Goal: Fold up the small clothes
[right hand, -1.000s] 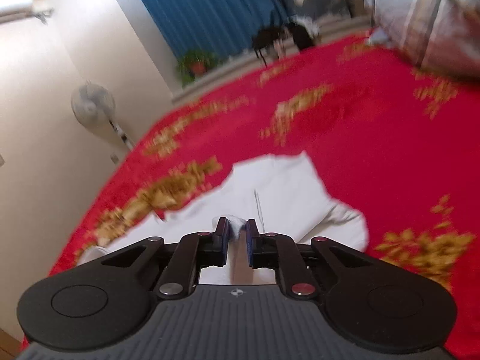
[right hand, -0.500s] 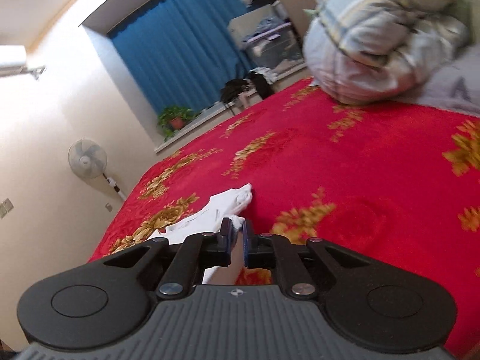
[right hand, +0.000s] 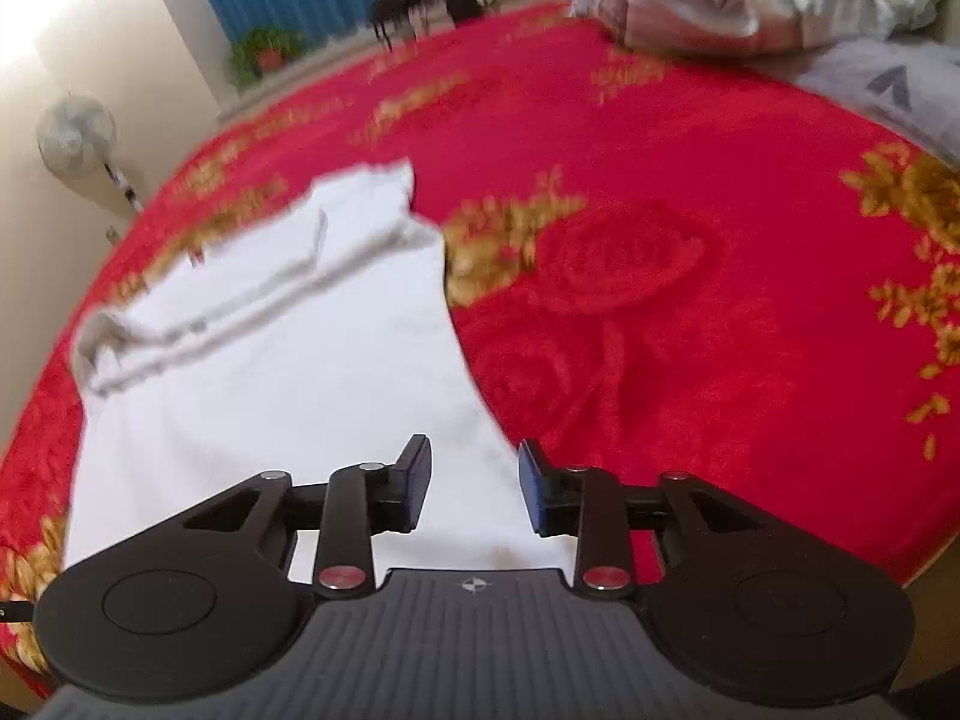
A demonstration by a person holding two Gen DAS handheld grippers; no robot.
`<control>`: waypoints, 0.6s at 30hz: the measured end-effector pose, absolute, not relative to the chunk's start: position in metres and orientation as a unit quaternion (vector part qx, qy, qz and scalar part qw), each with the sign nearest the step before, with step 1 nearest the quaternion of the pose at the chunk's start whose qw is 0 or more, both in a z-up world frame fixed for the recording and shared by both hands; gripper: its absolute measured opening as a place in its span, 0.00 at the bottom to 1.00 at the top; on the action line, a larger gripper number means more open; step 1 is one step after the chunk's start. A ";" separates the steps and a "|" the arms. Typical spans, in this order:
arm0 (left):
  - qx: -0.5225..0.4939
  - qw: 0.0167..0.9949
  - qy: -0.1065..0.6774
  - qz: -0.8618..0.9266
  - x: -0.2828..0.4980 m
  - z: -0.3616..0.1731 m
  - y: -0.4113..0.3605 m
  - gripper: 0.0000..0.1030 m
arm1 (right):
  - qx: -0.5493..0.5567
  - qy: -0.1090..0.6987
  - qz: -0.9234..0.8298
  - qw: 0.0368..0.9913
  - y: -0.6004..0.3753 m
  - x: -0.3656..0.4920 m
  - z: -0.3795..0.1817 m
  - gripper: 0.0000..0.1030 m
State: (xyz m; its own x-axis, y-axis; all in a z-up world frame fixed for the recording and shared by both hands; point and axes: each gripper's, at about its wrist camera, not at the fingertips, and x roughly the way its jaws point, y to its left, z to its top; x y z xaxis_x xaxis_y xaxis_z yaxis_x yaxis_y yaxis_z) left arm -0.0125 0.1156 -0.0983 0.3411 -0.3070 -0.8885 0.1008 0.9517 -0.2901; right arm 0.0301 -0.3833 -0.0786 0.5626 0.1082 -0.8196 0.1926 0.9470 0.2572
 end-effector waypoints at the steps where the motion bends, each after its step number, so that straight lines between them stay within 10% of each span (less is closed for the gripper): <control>1: -0.072 0.807 0.574 -0.118 -0.012 -0.106 0.110 0.26 | 0.150 0.504 -0.034 0.850 -0.381 0.032 -0.091 0.35; 6: -0.022 0.835 0.542 -0.097 -0.013 -0.096 0.097 0.28 | 0.157 0.507 -0.050 0.846 -0.379 0.036 -0.088 0.36; 10: -0.019 0.895 0.443 -0.051 -0.013 -0.060 0.098 0.57 | 0.121 0.422 -0.029 0.898 -0.357 0.040 -0.048 0.44; 18: -0.014 0.949 0.315 0.020 0.005 -0.025 0.075 0.71 | 0.060 0.273 0.086 0.956 -0.298 0.116 0.047 0.65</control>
